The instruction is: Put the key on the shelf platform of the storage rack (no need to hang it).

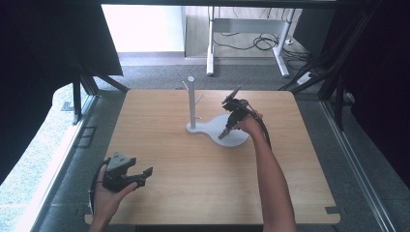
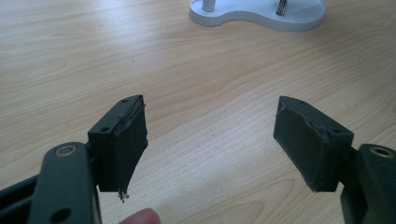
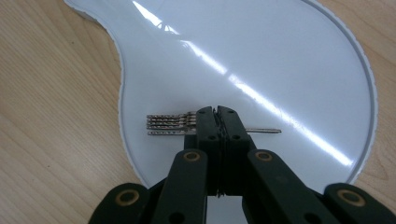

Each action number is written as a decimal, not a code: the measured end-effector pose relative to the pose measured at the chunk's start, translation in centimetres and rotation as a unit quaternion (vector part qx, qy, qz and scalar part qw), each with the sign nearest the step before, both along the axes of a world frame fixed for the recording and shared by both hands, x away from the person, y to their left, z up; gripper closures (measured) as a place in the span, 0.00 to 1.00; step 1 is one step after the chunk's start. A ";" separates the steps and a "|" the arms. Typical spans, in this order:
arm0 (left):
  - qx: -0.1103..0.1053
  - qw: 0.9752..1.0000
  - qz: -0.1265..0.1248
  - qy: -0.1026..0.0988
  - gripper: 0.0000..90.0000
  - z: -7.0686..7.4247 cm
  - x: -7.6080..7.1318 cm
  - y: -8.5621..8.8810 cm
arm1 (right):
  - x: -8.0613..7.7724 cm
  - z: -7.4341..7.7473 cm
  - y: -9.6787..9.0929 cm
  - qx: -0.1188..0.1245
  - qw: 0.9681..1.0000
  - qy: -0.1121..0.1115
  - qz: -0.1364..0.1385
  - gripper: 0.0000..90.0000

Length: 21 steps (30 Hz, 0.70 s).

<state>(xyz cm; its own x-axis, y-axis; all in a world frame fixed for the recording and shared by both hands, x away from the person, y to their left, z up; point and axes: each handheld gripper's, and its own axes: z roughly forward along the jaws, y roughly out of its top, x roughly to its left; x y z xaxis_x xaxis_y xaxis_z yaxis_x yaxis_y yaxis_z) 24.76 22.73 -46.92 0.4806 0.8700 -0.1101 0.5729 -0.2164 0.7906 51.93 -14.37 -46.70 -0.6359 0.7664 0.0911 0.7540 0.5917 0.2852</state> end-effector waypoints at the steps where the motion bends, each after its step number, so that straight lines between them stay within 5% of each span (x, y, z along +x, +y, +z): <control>1: -0.001 1.000 0.000 0.000 0.29 0.0 0.0 0.0 | 0.0 -0.1 0.0 -0.002 1.000 -0.001 0.001 0.99; 5: -0.006 1.000 -0.001 0.001 0.29 0.0 0.0 0.2 | 0.0 -0.4 -0.2 -0.011 1.000 -0.002 0.003 0.95; 10: -0.008 1.000 -0.001 0.002 0.29 0.0 0.0 0.4 | -0.3 0.1 -0.5 -0.018 1.000 -0.022 -0.002 0.72; 21: -0.012 1.000 -0.019 0.001 0.29 0.2 -0.1 0.1 | -2.6 2.5 -2.0 0.028 0.998 -0.049 0.000 0.47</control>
<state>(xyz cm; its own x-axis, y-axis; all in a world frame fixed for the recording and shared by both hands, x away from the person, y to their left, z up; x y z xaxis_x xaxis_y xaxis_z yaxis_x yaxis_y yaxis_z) 24.63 22.85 -46.76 0.5132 0.8481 -0.1315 0.5669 -0.2199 0.7939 49.34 -16.36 -44.25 -0.6432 0.7624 0.0714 0.7212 0.5719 0.3909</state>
